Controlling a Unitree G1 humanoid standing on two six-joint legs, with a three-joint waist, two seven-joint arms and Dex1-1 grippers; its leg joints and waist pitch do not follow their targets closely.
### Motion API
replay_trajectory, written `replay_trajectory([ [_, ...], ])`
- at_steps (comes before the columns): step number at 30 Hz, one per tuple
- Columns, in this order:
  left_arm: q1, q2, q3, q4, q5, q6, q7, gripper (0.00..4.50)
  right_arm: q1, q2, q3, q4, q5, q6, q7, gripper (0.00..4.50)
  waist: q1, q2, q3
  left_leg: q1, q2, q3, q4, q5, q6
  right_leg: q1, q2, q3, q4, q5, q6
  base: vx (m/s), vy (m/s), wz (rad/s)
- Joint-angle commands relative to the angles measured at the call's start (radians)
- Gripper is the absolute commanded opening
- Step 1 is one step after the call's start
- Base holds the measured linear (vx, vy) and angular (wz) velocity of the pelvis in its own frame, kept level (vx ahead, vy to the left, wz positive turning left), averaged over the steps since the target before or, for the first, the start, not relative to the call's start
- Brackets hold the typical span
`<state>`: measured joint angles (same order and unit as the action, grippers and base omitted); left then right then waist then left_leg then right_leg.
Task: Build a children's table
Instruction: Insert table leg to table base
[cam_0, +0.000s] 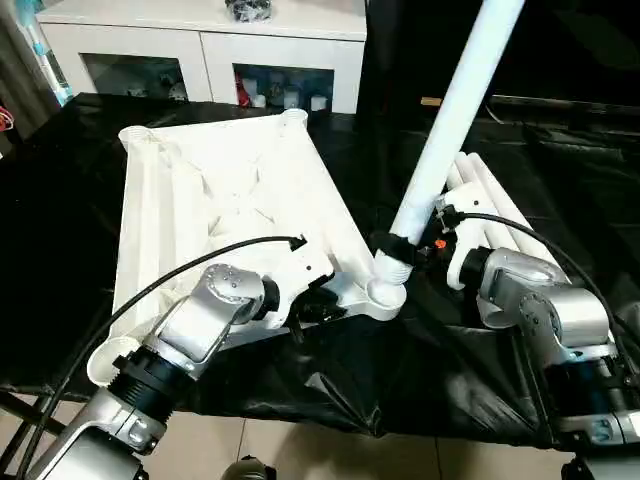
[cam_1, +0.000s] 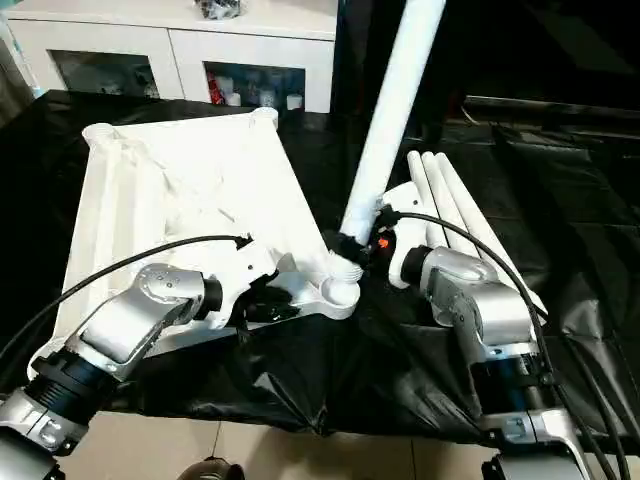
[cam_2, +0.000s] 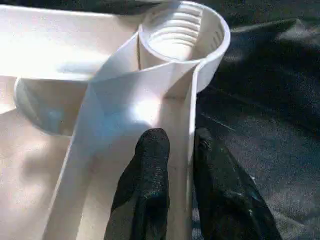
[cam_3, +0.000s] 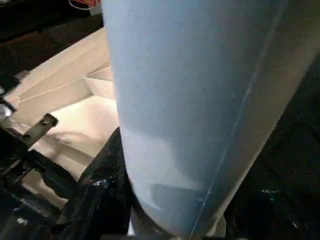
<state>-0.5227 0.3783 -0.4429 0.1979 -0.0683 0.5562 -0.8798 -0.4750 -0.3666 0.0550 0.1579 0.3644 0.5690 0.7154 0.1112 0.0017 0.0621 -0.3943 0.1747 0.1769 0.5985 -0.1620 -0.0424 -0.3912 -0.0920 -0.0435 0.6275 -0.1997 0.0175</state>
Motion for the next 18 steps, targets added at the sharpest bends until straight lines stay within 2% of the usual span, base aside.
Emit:
replay_trajectory([
  [1,0.007,0.022,-0.005,-0.028,0.002,0.019,-0.018,0.56,0.002,-0.016,0.011,-0.023,0.011,0.018,0.021,1.91,-0.001,-0.010,-0.071,0.025,0.046,-0.014,-0.080,-0.240,-0.024,0.033,-0.054,0.034,-0.079,-0.221,-0.199,0.000,0.000,0.00],
  [3,0.008,0.025,0.000,-0.035,-0.001,0.025,-0.023,0.48,0.002,-0.025,0.019,-0.024,0.012,0.027,0.037,1.91,-0.001,-0.011,-0.071,0.026,0.047,-0.014,-0.079,-0.237,-0.024,0.032,-0.054,0.035,-0.079,-0.218,-0.200,0.000,0.000,0.00],
  [4,0.008,0.025,0.000,-0.035,-0.001,0.025,-0.023,0.22,0.002,-0.026,0.020,-0.024,0.012,0.028,0.040,1.91,-0.001,-0.010,-0.072,0.025,0.046,-0.013,-0.078,-0.228,-0.021,0.033,-0.053,0.034,-0.078,-0.207,-0.203,0.000,0.000,0.00],
  [5,0.008,0.024,0.005,-0.036,-0.004,0.026,-0.025,0.15,0.004,-0.031,0.027,-0.024,0.011,0.035,0.050,1.91,-0.001,-0.015,-0.072,0.024,0.046,-0.013,-0.078,-0.223,-0.019,0.033,-0.053,0.035,-0.078,-0.202,-0.203,0.000,0.000,0.00],
  [7,0.009,0.022,0.011,-0.036,-0.010,0.025,-0.027,0.13,0.006,-0.039,0.039,-0.025,0.011,0.049,0.069,1.91,0.000,-0.014,-0.072,0.024,0.046,-0.013,-0.077,-0.210,-0.014,0.034,-0.054,0.034,-0.076,-0.191,-0.206,0.000,0.000,0.00],
  [9,0.013,0.014,0.027,-0.034,-0.023,0.007,-0.031,0.04,0.006,-0.048,0.056,-0.022,0.003,0.058,0.092,1.91,0.001,-0.019,-0.072,0.022,0.046,-0.012,-0.076,-0.199,-0.007,0.036,-0.054,0.034,-0.074,-0.182,-0.207,0.000,0.000,0.00],
  [10,0.013,0.014,0.027,-0.034,-0.023,0.007,-0.031,0.01,0.006,-0.048,0.056,-0.022,0.003,0.058,0.092,1.91,0.001,-0.018,-0.073,0.023,0.046,-0.012,-0.075,-0.193,-0.007,0.036,-0.054,0.034,-0.074,-0.176,-0.209,0.000,0.000,0.00],
  [11,0.016,0.011,0.033,-0.033,-0.030,-0.010,-0.038,0.00,0.002,-0.049,0.063,-0.011,-0.004,0.059,0.098,1.91,0.000,-0.023,-0.074,0.021,0.046,-0.011,-0.074,-0.180,-0.002,0.036,-0.054,0.034,-0.071,-0.157,-0.212,0.000,0.000,0.00],
  [13,0.021,0.006,0.042,-0.031,-0.040,-0.032,-0.043,0.00,-0.002,-0.049,0.068,0.005,-0.010,0.055,0.105,1.91,0.001,-0.023,-0.077,0.020,0.045,-0.010,-0.071,-0.155,0.007,0.036,-0.053,0.034,-0.068,-0.126,-0.217,0.000,0.000,0.00],
  [15,0.034,0.002,0.053,-0.037,-0.058,-0.048,-0.058,0.00,-0.010,-0.049,0.074,0.026,-0.019,0.048,0.112,1.91,0.002,-0.029,-0.078,0.018,0.045,-0.008,-0.067,-0.124,0.022,0.036,-0.053,0.034,-0.063,-0.087,-0.226,0.000,0.000,0.00],
  [18,0.047,0.005,0.054,-0.039,-0.066,-0.081,-0.082,0.00,-0.024,-0.049,0.074,0.052,-0.026,0.039,0.114,1.91,0.001,-0.030,-0.077,0.018,0.044,-0.006,-0.066,-0.127,0.032,0.035,-0.053,0.034,-0.065,-0.102,-0.229,0.000,0.000,0.00],
])
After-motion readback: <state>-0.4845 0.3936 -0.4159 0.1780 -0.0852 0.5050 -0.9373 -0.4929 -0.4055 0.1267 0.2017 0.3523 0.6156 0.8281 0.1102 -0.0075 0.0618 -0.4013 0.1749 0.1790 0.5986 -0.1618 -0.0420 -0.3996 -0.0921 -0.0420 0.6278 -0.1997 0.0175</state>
